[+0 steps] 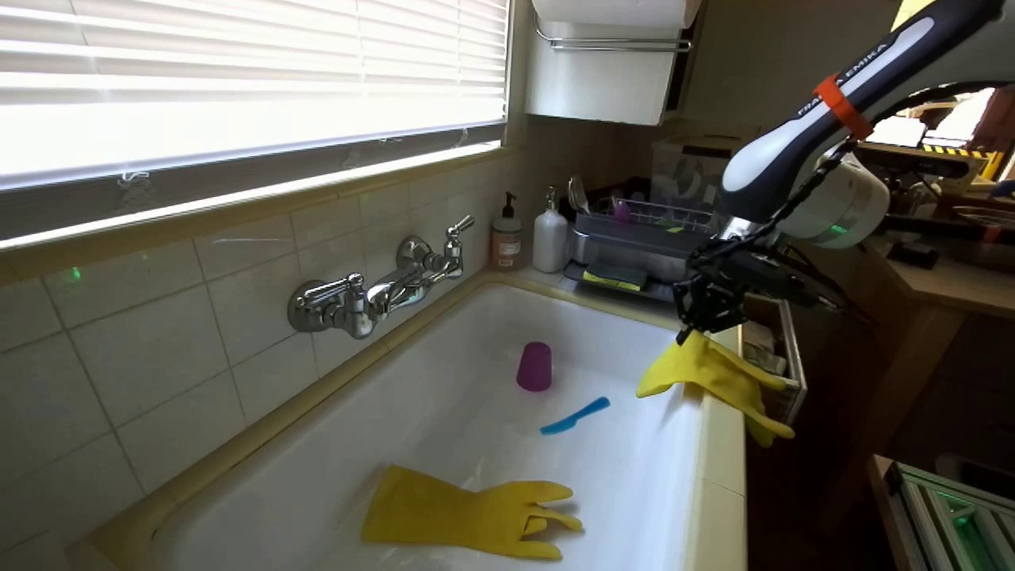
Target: Remove the right glove from the sink
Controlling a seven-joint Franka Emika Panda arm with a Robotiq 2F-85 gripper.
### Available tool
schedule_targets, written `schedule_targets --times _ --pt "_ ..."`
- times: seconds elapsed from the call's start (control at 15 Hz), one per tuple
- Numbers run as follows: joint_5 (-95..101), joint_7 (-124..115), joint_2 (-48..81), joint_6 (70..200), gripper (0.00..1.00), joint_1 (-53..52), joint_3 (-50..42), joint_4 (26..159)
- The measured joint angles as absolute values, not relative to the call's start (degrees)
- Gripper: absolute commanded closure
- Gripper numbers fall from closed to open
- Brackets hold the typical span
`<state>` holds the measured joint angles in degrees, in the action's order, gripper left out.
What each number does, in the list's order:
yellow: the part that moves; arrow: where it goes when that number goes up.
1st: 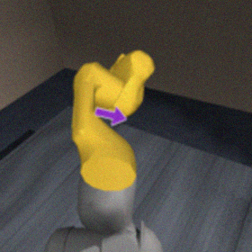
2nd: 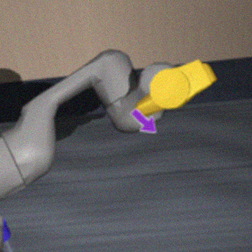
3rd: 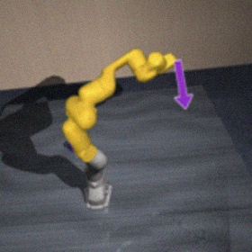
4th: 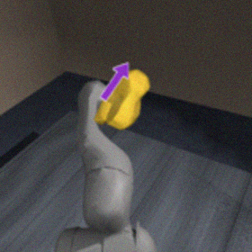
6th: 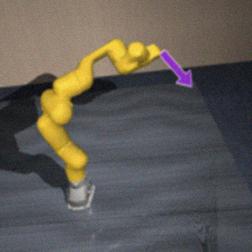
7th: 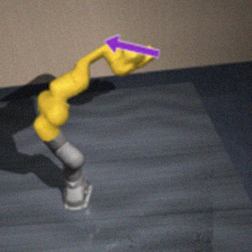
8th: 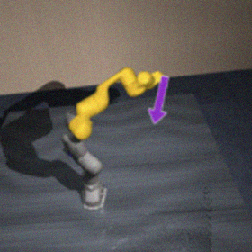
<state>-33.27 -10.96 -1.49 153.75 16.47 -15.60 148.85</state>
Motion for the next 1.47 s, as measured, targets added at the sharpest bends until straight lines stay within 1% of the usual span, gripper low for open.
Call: schedule_targets --times 0.33,0.67,1.07,1.47 --pt "-38.85 -10.05 -1.98 153.95 1.0 16.46 -15.48 147.47" --pt "-37.48 -10.03 -3.98 154.0 1.0 16.39 -15.28 147.73" --pt "-23.99 -14.61 -8.99 153.98 1.0 16.87 -15.18 151.6" --pt "-11.58 -21.14 -15.2 153.8 1.0 19.83 -13.53 155.37"
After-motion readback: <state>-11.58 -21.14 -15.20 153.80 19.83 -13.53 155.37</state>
